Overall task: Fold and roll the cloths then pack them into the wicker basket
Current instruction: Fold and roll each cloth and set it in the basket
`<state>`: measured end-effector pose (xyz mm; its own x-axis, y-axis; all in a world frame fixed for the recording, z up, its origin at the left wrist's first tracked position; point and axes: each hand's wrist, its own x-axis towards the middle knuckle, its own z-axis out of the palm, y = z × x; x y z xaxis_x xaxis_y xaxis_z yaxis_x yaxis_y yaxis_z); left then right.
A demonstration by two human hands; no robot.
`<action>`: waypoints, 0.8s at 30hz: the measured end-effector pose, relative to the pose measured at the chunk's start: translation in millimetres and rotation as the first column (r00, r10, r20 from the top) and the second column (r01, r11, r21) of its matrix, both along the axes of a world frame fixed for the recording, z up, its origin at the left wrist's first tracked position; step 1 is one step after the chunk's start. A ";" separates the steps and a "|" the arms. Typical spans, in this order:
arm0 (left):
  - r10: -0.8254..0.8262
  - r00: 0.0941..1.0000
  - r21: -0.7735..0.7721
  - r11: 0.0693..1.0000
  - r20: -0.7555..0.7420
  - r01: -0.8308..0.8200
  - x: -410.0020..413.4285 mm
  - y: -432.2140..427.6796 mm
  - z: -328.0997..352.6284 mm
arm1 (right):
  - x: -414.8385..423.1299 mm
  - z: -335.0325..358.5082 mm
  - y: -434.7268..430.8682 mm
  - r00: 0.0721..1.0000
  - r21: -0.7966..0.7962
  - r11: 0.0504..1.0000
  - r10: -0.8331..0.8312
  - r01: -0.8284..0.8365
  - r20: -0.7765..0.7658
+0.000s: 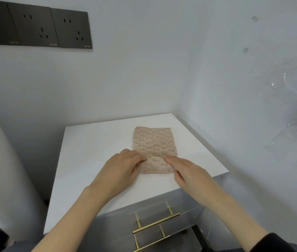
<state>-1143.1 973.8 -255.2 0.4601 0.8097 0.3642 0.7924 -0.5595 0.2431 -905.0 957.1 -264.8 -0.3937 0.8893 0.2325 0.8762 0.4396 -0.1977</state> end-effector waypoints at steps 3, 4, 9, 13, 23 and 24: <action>0.001 1.000 -0.104 0.995 0.011 0.001 -11.2 0.0 -4.4 | 4.4 -1.4 2.1 0.998 -0.045 0.999 -0.028 0.025 -0.063; 0.000 1.000 -0.103 0.995 0.008 0.001 -12.6 0.0 -4.6 | 5.5 -1.6 3.4 0.996 -0.064 0.997 -0.041 0.036 -0.074; 0.038 0.993 -0.176 0.984 0.112 -0.018 -12.6 0.1 -3.8 | 7.4 5.8 11.7 0.958 -0.217 0.972 -0.146 0.092 -0.248; 0.125 0.957 -0.305 0.951 0.263 -0.041 -12.1 4.6 -2.3 | 4.7 15.4 16.0 0.860 -0.300 0.947 -0.247 0.117 -0.447; 0.447 0.845 -0.344 0.874 0.292 -0.343 2.0 7.1 -6.3 | -9.9 15.9 22.6 0.686 -0.410 0.838 -0.536 0.360 -0.492; 0.462 0.838 -0.335 0.869 0.289 -0.363 3.2 7.6 -6.9 | -12.5 13.7 22.5 0.716 -0.353 0.841 -0.537 0.410 -0.446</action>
<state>-1139.9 981.3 -262.0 -0.0564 0.9805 0.1882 0.7689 -0.0775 0.6347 -917.5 979.6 -251.1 0.2139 0.9754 0.0525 0.6960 -0.1145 -0.7089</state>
